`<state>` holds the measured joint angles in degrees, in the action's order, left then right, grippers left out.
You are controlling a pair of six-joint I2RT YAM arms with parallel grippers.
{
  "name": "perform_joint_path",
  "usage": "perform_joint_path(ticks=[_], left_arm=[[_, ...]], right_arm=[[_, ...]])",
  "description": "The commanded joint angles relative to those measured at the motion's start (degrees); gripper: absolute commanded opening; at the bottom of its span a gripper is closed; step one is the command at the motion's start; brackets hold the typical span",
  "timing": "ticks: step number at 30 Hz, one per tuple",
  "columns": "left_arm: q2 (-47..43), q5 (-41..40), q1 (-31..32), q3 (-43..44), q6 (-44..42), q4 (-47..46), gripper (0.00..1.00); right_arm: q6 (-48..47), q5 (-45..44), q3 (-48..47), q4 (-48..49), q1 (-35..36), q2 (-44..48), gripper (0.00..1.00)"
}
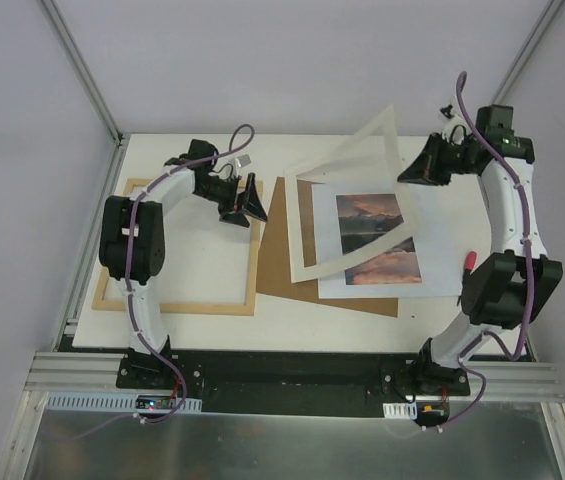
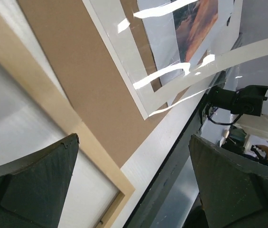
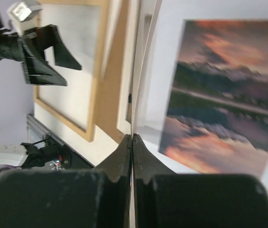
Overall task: Take the photo out of the frame
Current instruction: Adjust the photo frame item at the center of the board, then place the photo frame item at the center of the board.
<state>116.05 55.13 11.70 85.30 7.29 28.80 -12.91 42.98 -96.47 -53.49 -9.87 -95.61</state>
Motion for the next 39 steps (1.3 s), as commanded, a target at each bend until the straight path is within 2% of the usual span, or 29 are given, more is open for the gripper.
perform_joint_path(ticks=[1,5,7,9,11,12,13,15,18,20,24,30,33,39], left_arm=[[-6.4,0.7,-6.2,4.3,-11.8,13.2,0.99],[-11.6,0.1,-13.1,3.0,-14.8,17.2,0.99],[-14.5,0.2,-16.8,1.7,-15.6,18.5,0.99],[-17.2,1.1,-19.7,0.1,-16.7,19.5,0.99],[-20.3,1.3,-21.6,-2.1,-17.9,20.2,0.99],[-21.3,1.3,-22.4,-3.4,-18.4,20.3,0.99],[-22.2,1.5,-23.0,-4.9,-18.9,20.5,0.99],[-23.2,1.7,-24.0,-6.6,-19.4,20.8,0.99],[-23.8,2.0,-25.0,-7.9,-19.8,21.0,0.99],[-23.5,2.3,-25.1,-7.6,-19.5,21.2,0.99],[-23.0,2.7,-25.1,-7.0,-18.9,21.6,0.99],[-23.0,2.1,-25.2,-6.6,-18.8,22.0,0.99],[-22.8,2.3,-25.1,-6.9,-18.8,21.9,0.99],[-23.6,2.1,-25.2,-7.5,-18.6,22.0,0.99]], right_arm=[[9.6,7.6,-11.1,5.4,7.5,-3.7,0.0],[21.3,12.2,-23.1,11.5,14.4,-8.3,0.01],[31.9,16.1,-25.4,20.7,15.7,-8.0,0.0],[41.7,18.8,-23.0,32.1,14.5,-5.3,0.0],[46.8,17.4,-14.6,43.1,12.2,-1.3,0.0],[44.7,15.7,-11.0,43.1,11.1,-0.6,0.01],[41.2,13.6,-8.7,38.9,10.8,-1.5,0.0],[34.6,10.6,-5.6,32.3,11.3,-7.0,0.0],[30.1,3.0,2.4,32.0,13.5,-13.2,0.0],[30.2,-1.4,6.4,34.9,15.7,-17.0,0.0],[34.7,-4.0,10.4,38.7,19.0,-23.5,0.0],[37.1,-9.0,17.3,44.2,25.8,-23.3,0.0],[39.0,-9.6,16.8,46.0,30.2,-22.8,0.0],[38.3,-13.5,12.7,43.7,37.1,-21.2,0.0]])
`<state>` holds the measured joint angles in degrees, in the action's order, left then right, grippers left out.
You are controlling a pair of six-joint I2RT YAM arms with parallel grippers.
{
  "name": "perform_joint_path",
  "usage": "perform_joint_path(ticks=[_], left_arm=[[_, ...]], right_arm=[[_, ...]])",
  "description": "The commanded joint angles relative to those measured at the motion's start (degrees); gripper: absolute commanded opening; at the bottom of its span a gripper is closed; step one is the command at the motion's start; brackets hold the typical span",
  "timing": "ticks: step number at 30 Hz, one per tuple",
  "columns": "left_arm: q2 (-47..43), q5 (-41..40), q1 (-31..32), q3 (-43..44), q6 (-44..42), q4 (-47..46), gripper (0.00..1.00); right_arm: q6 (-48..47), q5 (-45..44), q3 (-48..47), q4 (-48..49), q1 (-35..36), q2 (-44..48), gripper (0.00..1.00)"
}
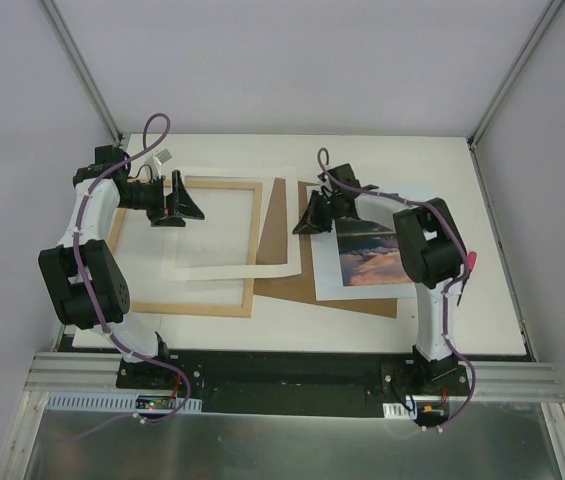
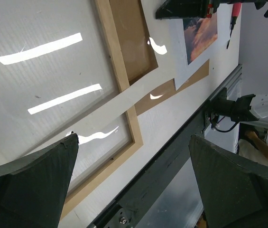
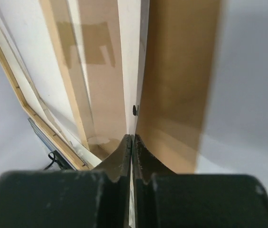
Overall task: Take the photo out of the frame
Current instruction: Place the photo frame item at the center of the board.
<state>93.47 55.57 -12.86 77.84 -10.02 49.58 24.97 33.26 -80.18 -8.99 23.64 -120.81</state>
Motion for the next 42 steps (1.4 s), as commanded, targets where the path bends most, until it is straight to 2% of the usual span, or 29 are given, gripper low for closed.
perform_joint_path(ticks=[1,10,12,15,18,24,30,34,36,38,39,42], left_arm=[[-1.2,1.6,-0.8,-0.1,-1.3,1.2,0.99],[-1.6,1.6,-0.8,-0.2,-1.1,1.2,0.99],[-1.6,1.8,-0.8,-0.4,-0.8,1.1,0.99],[-1.8,1.9,-0.8,-0.7,-0.7,1.1,0.99],[-2.0,2.2,-0.8,-1.0,-0.8,1.1,0.99],[-1.3,2.7,-0.8,-0.9,0.1,0.4,0.99],[-1.4,2.5,-0.8,-0.2,0.4,0.3,0.99],[-1.6,2.4,-0.8,-0.4,0.3,0.3,0.99],[-1.5,2.4,-0.7,-0.1,0.2,0.4,0.99],[-1.5,2.7,-0.6,0.5,0.1,0.3,0.99],[-1.3,2.9,-0.4,0.8,0.2,0.3,0.99],[-0.9,2.4,1.0,2.3,-0.3,0.4,0.99]], right_arm=[[0.4,-4.5,-4.3,-1.5,4.4,3.7,0.0],[3.1,-4.5,-7.8,-3.7,12.8,-0.2,0.01],[0.5,-7.4,-10.8,-9.4,14.1,-0.8,0.04],[-0.5,-10.5,-10.6,-12.3,12.8,0.8,0.0],[-1.2,-11.0,-9.9,-11.8,10.1,3.6,0.01],[-0.1,-7.9,-9.0,-8.7,11.4,4.5,0.23],[0.3,-5.8,-12.7,-10.7,17.0,0.6,0.38],[-6.5,-7.7,-18.2,-18.0,18.1,-0.3,0.69],[-12.6,-12.0,-21.0,-23.1,17.8,0.8,0.89],[-18.8,-17.3,-22.1,-26.9,16.6,3.4,1.0],[-22.6,-19.8,-23.2,-29.5,16.1,4.1,0.96],[-32.4,-27.0,-27.0,-37.8,14.0,5.9,0.96]])
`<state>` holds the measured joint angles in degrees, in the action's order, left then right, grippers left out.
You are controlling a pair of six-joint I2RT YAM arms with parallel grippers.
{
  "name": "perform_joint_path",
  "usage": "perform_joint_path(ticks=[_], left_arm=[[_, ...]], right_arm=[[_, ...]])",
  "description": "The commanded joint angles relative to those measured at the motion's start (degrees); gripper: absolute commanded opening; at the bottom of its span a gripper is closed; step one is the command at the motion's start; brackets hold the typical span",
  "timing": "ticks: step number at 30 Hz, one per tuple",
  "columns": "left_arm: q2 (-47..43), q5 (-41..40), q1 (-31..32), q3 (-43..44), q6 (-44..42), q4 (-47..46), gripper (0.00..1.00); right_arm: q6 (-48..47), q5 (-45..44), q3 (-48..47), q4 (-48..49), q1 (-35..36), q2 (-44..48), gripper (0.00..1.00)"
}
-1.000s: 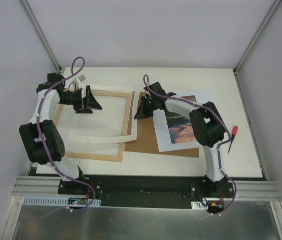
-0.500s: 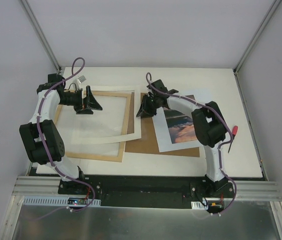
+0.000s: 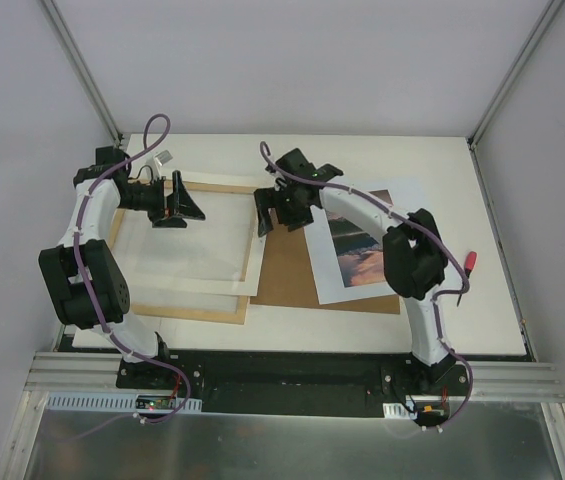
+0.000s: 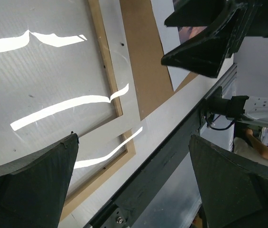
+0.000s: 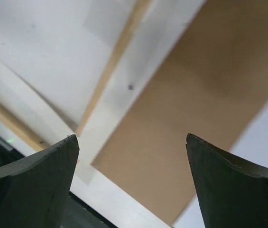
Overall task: Take the photo out of the frame
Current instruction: Place the photo frame item at the center of the board, then adjust the photo in the photo frame.
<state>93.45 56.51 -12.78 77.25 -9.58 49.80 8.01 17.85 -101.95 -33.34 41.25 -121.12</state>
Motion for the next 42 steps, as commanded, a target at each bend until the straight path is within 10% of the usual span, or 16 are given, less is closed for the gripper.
perform_joint_path(ticks=[1,10,19,42], left_arm=[[-0.6,0.8,1.9,3.6,-0.9,0.2,0.99],[8.0,-4.2,16.7,9.4,6.8,-8.8,0.99],[18.5,-17.6,36.1,16.9,20.5,-19.5,0.99],[34.3,-39.6,49.8,24.1,32.9,-21.9,0.99]], right_arm=[[-17.4,-12.5,-5.6,-15.1,-4.6,7.5,0.96],[-28.0,-9.8,3.9,-18.1,-27.8,18.8,0.96],[-33.5,1.2,4.0,-19.0,-50.2,10.6,0.96],[-37.7,4.9,-2.9,-23.3,-60.8,-6.7,0.96]])
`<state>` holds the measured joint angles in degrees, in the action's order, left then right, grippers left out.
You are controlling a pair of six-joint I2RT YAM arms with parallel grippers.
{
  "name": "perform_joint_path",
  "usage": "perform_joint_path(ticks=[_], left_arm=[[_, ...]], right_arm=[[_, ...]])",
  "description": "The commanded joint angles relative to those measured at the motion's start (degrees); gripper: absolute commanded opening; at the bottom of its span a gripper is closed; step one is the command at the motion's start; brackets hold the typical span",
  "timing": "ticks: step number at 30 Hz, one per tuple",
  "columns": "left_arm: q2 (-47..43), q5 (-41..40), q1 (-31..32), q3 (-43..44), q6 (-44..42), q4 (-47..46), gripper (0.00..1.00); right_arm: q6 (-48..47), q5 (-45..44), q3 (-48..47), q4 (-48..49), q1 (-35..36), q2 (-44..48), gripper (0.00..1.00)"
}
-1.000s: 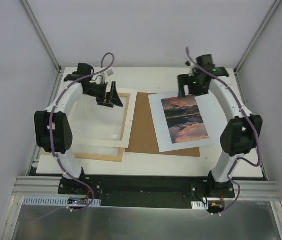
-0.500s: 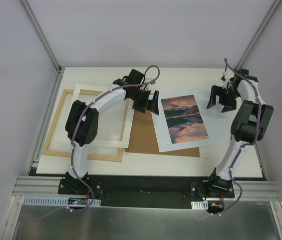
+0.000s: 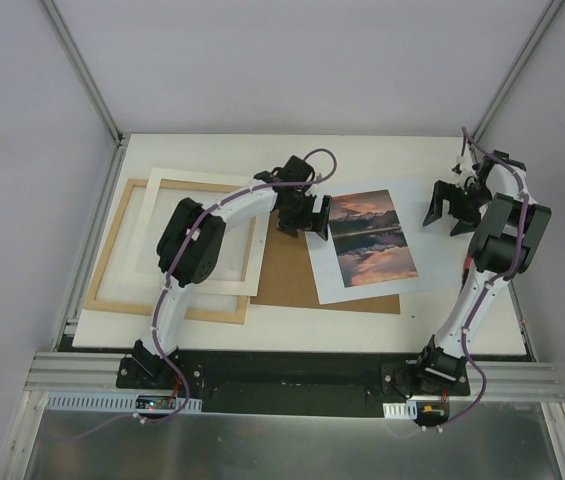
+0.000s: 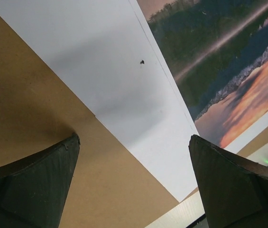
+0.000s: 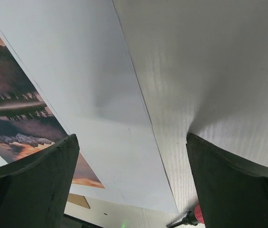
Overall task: Take the photo out of the frame
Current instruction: Adjust the photo in the photo frame.
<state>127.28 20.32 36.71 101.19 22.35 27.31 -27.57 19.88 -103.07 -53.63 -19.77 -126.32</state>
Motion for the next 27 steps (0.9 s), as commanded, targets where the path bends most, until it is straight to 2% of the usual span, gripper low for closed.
perform_joint_path(ticks=[1,12,19,27], left_arm=[[0.5,-3.5,0.3,-0.1,0.9,0.6,0.99],[5.3,-3.1,1.1,4.5,1.0,3.4,0.99],[7.2,-3.0,2.1,6.6,2.2,4.2,0.99],[7.6,-2.0,2.5,7.0,3.7,4.6,0.99]], right_arm=[[-2.5,3.4,-1.7,-3.1,0.2,-1.8,0.96],[-6.4,7.2,-4.6,-8.4,0.2,-4.6,0.99],[-10.8,6.7,-12.6,-16.5,1.0,-9.4,0.93],[-15.3,9.1,-12.9,-20.1,1.1,-8.6,0.85]])
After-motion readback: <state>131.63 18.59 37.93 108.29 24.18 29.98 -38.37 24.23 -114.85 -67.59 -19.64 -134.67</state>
